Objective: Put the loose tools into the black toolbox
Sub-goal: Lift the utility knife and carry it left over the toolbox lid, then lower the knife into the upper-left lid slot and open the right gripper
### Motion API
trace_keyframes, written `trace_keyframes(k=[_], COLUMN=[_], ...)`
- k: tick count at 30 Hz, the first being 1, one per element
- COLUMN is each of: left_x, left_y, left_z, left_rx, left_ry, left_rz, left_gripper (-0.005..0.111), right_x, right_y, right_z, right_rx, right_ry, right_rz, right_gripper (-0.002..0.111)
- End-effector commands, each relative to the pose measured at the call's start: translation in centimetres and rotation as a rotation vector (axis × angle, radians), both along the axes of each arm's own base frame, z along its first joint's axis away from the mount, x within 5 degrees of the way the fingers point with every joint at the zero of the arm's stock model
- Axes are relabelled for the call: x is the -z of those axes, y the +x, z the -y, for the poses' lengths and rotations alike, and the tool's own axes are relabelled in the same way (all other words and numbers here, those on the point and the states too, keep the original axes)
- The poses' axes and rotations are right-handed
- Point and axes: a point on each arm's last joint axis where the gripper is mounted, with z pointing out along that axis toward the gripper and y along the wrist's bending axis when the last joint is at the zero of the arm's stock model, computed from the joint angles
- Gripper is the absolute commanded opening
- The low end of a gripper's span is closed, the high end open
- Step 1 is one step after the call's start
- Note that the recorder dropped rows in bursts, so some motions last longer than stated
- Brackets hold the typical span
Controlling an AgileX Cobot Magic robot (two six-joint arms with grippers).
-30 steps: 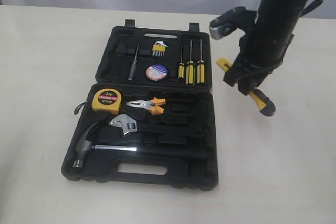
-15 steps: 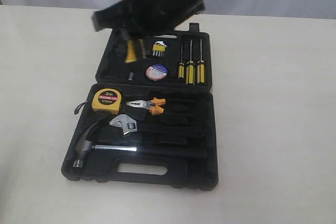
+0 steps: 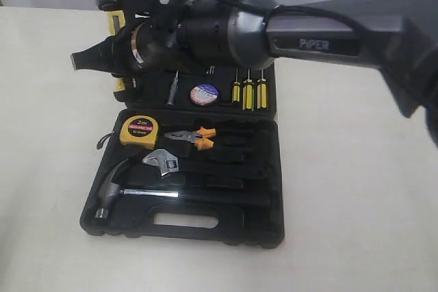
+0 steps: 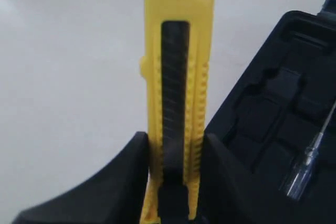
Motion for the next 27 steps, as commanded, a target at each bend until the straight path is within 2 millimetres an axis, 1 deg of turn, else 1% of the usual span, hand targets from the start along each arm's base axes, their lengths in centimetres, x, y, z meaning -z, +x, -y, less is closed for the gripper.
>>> trace_keyframes(k=[1,3,6,10,14,23,24,27], left_x=[-0.1,-0.1,-0.1,-0.1,-0.1,-0.1,-0.1,-0.1], left_y=[0.0,0.0,0.0,0.0,0.0,0.0,0.0,0.0], left_z=[0.0,0.0,0.0,0.0,0.0,0.0,0.0,0.0], left_rx=[0.005,0.005,0.005,0.005,0.005,0.005,0.005,0.005], left_ry=[0.004,0.004,0.004,0.004,0.004,0.004,0.004,0.004], left_rz=[0.001,0.001,0.001,0.001,0.001,0.001,0.001,0.001], left_gripper=[0.000,0.000,0.000,0.000,0.000,0.000,0.000,0.000], right_x=[0.8,1.2,2.0,3.5,5.1,6.5,6.5,6.9], right_y=[1.9,2.7,3.3,3.4,3.6,3.6,3.5,3.1], right_z=[-0.4,-0.4,-0.3,-0.5,-0.9,-1.2,-1.3,-2.0], right_rx=[0.080,0.144,0.196,0.249,0.270,0.248,0.232,0.178], right_ry=[-0.064,-0.104,-0.139,-0.091,-0.033,-0.043,-0.049,-0.049], right_rz=[0.042,0.074,0.076,0.038,0.006,-0.006,-0.003,-0.001], right_gripper=[-0.001,-0.001,-0.001,-0.001,-0.001,0.000,0.001,0.018])
